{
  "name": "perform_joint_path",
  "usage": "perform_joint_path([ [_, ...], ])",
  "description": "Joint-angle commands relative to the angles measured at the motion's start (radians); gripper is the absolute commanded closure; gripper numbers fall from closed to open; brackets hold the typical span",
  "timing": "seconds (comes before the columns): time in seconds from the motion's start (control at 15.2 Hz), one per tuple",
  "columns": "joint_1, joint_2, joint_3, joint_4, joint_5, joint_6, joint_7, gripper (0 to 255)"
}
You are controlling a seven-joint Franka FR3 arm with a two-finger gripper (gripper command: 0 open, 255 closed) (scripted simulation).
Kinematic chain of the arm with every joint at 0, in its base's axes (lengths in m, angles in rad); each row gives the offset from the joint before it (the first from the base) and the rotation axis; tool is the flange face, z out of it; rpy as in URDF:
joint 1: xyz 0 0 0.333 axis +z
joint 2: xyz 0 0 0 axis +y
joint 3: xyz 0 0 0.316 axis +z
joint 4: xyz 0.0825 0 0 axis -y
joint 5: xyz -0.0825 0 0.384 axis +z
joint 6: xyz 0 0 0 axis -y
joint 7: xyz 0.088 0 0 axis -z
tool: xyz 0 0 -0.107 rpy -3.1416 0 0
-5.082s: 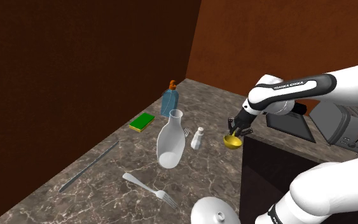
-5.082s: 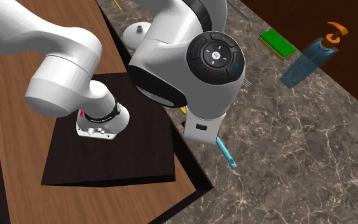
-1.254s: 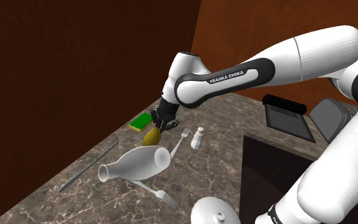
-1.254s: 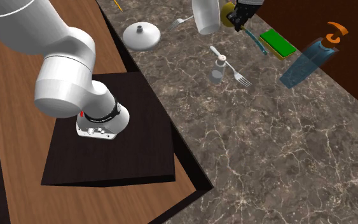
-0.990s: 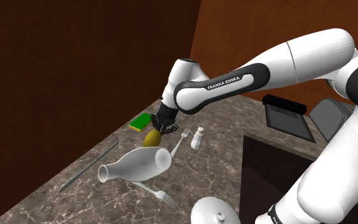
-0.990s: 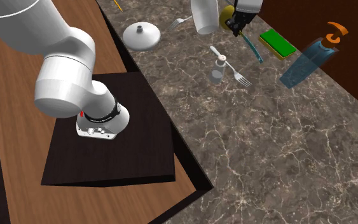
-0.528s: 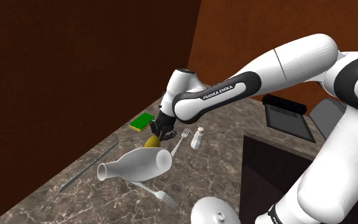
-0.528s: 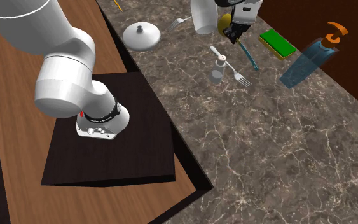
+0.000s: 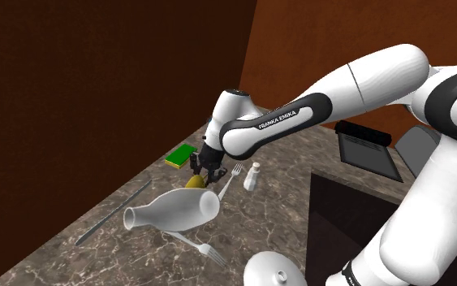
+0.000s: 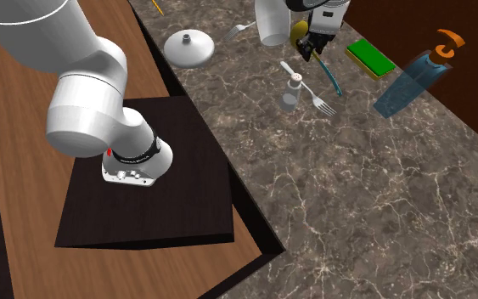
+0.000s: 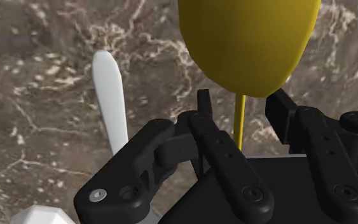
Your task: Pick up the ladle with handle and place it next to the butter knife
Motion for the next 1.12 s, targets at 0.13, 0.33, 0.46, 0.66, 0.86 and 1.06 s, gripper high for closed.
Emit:
perform_joint_path([
  [0.13, 0.0, 0.0, 0.0, 0.0, 0.0, 0.0, 0.0, 0],
  [0.33, -0.005, -0.028, 0.002, 0.004, 0.015, -0.03, -0.01, 0],
  [0.46, -0.013, -0.08, 0.002, 0.017, 0.041, -0.093, -0.029, 0],
  [0.66, -0.015, -0.1, 0.0, 0.023, 0.05, -0.118, -0.035, 0],
  [0.86, -0.015, -0.1, 0.0, 0.024, 0.05, -0.118, -0.035, 0],
  [1.06, -0.015, -0.099, 0.0, 0.024, 0.05, -0.118, -0.035, 0],
])
